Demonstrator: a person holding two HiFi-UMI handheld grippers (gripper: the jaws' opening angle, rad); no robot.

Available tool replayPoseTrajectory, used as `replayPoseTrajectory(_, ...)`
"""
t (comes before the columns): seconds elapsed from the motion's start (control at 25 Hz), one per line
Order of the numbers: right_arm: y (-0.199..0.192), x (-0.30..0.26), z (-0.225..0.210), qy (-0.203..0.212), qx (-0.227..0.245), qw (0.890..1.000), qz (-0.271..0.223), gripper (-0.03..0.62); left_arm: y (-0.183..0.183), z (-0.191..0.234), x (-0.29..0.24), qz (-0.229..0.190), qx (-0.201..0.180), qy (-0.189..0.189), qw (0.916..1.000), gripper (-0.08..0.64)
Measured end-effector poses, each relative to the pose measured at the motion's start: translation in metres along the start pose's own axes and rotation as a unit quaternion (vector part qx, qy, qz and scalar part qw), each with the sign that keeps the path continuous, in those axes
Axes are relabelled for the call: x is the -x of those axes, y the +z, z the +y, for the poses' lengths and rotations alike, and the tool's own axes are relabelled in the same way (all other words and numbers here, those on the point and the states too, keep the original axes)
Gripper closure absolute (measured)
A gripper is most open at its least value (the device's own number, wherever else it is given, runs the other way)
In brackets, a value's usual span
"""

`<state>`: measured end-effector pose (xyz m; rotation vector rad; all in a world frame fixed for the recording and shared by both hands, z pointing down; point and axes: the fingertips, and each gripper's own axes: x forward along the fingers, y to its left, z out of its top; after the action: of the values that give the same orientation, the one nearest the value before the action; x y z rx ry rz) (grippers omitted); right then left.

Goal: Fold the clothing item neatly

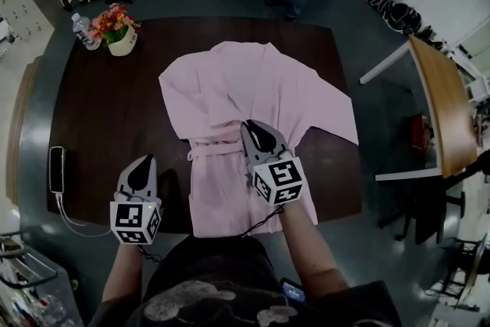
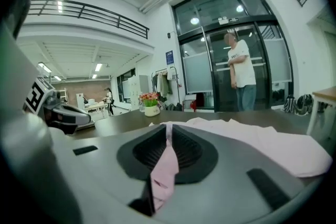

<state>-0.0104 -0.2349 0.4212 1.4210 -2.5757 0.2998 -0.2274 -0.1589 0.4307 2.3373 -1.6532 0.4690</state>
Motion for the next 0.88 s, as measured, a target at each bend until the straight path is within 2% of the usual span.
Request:
replayPoseTrajectory(0.12,0.021,-0.002,0.011,0.006,0.002,1.0,-0.017,0.568,0.008,0.009,-0.008,-0.009,-0.001,-0.005,0.9999,0.551)
replayPoseTrajectory(0.32,0.036,-0.002,0.028,-0.002,-0.017,1.0,-0.012,0.568,0.008,0.02,-0.021,-0.01,0.007,-0.021,0.9997,0.551)
replayPoseTrajectory(0.68,0.024,0.008,0.053,-0.017,-0.046,0.999,0.008,0.569,-0.002,0.023,-0.054,0.004,0.005,-0.062,0.9981,0.551)
replayPoseTrajectory(0.88,0.031,0.024,0.042,-0.037,-0.031,0.999,0.004,0.569,-0.001,0.016,-0.06,0.002,0.007,-0.07,0.9975,0.551)
